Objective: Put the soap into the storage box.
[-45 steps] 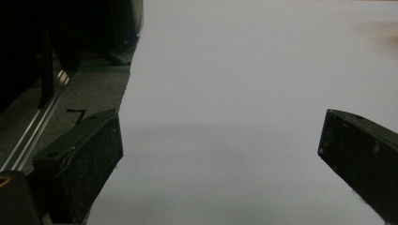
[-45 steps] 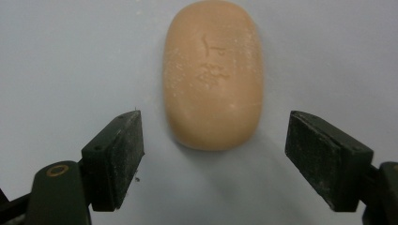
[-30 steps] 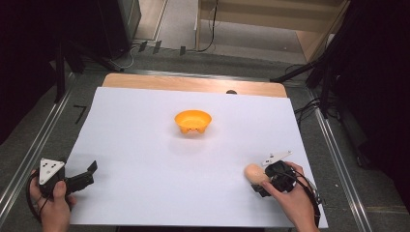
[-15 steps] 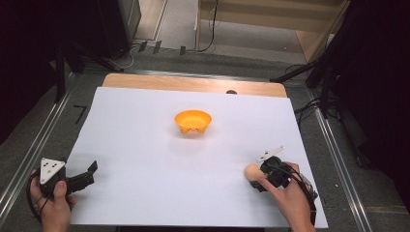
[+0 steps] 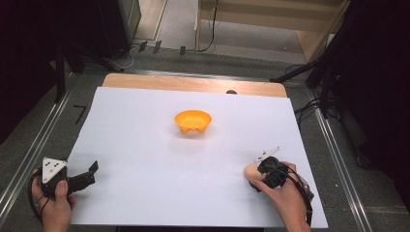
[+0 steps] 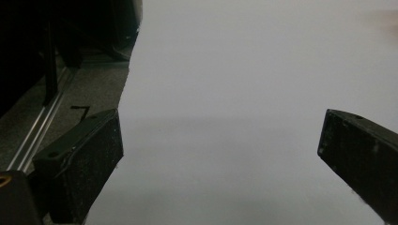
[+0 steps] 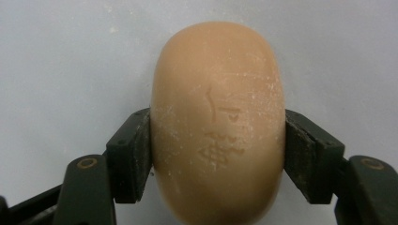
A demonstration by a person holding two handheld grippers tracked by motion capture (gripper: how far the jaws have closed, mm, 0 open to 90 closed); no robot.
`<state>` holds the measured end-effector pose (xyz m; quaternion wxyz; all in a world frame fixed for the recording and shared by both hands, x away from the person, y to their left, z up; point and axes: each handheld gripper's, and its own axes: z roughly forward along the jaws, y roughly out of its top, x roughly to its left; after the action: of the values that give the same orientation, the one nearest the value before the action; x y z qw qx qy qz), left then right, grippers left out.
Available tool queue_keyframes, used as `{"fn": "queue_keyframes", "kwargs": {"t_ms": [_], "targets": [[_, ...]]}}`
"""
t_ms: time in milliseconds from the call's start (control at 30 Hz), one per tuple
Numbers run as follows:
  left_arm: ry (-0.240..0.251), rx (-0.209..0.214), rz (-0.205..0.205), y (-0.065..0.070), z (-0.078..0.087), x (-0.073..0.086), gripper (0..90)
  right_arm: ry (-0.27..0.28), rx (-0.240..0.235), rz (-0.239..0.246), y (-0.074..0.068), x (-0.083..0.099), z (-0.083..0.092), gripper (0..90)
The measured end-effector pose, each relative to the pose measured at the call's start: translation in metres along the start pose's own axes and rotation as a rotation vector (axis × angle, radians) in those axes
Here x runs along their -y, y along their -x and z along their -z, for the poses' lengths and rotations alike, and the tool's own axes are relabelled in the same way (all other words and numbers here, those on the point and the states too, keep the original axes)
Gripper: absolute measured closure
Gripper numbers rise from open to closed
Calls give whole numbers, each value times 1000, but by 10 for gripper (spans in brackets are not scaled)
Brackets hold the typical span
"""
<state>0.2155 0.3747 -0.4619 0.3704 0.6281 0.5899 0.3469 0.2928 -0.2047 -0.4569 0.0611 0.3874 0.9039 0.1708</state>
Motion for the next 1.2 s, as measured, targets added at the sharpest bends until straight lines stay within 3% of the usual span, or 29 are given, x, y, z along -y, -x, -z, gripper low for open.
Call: {"fn": "queue_keyframes", "kwargs": {"t_ms": [133, 333, 600, 1067, 1200], "targets": [[-2, -1, 1, 0, 0, 0, 11, -10, -33, 45, 4, -4, 1, 332], [-9, -3, -3, 1, 0, 0, 12, 41, -79, 96, 1, -22, 11, 333], [-7, -1, -1, 0, -1, 0, 12, 63, -83, 165, 0, -59, 25, 333], [-4, 4, 3, -1, 0, 0, 12, 89, -94, 294, 1, -121, 25, 333], [-9, -5, 18, -1, -1, 0, 12, 86, -107, 312, 1, -136, 21, 333]]}}
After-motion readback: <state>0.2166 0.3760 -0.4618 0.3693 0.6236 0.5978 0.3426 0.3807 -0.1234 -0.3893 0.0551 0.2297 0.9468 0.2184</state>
